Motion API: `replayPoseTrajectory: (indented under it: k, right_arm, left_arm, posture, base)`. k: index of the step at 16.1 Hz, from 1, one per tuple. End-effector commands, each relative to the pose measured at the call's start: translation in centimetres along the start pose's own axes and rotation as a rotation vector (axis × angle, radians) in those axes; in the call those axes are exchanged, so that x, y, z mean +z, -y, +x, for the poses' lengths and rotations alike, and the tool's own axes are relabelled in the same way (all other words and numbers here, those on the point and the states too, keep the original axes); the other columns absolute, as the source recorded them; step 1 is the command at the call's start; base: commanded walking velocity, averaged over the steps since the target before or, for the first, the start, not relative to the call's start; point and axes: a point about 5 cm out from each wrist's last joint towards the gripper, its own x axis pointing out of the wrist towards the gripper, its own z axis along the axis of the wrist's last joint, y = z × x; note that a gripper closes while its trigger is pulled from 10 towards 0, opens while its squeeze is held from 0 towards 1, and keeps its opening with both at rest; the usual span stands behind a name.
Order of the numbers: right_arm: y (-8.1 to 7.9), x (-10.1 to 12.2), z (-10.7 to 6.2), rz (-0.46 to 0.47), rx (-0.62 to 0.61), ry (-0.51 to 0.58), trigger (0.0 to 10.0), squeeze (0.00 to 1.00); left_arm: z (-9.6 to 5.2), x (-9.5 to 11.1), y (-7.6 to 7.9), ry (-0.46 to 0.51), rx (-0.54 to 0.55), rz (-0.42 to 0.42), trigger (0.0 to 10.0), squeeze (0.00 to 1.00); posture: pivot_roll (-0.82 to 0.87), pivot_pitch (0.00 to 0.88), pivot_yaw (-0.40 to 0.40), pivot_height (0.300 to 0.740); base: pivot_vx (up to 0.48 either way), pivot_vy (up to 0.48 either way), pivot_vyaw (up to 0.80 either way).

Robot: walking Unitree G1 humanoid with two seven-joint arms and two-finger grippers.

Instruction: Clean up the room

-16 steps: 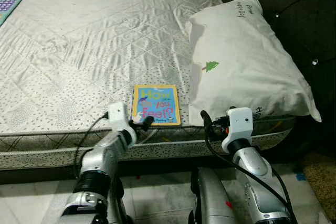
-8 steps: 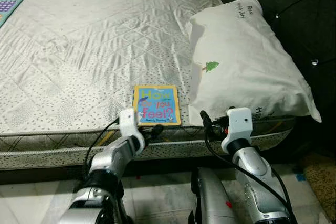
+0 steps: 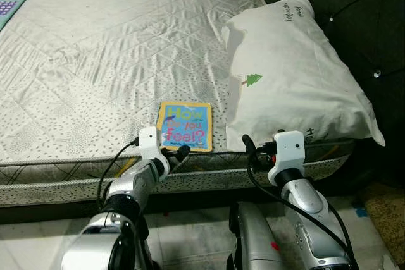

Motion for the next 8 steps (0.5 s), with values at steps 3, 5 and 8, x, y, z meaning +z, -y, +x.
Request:
replayPoseTrajectory:
  k: [3,5,8]
  right_arm:
    - [0.15,0.17,-0.21,-0.005,-0.005,0.004,10.0,0.00]
    - [0.14,0.18,-0.22,-0.006,-0.005,0.004,10.0,0.00]
    - [0.05,0.21,-0.22,-0.007,-0.002,0.003,10.0,0.00]
  left_arm:
    - [-0.05,0.53,-0.78,0.024,0.041,0.006,10.0,1.00]
    - [0.00,0.76,-0.98,0.035,0.056,0.000,10.0,1.00]
    - [0.08,0.56,-1.10,0.021,0.072,-0.016,10.0,0.00]
  posture:
    - [-0.21,0.081,-0.003,0.542]
    - [-0.21,0.081,-0.003,0.542]
    - [-0.22,0.083,-0.005,0.542]
  base:
    - [0.000,0.000,0.00]
    - [0.000,0.000,0.00]
    - [0.000,0.000,0.00]
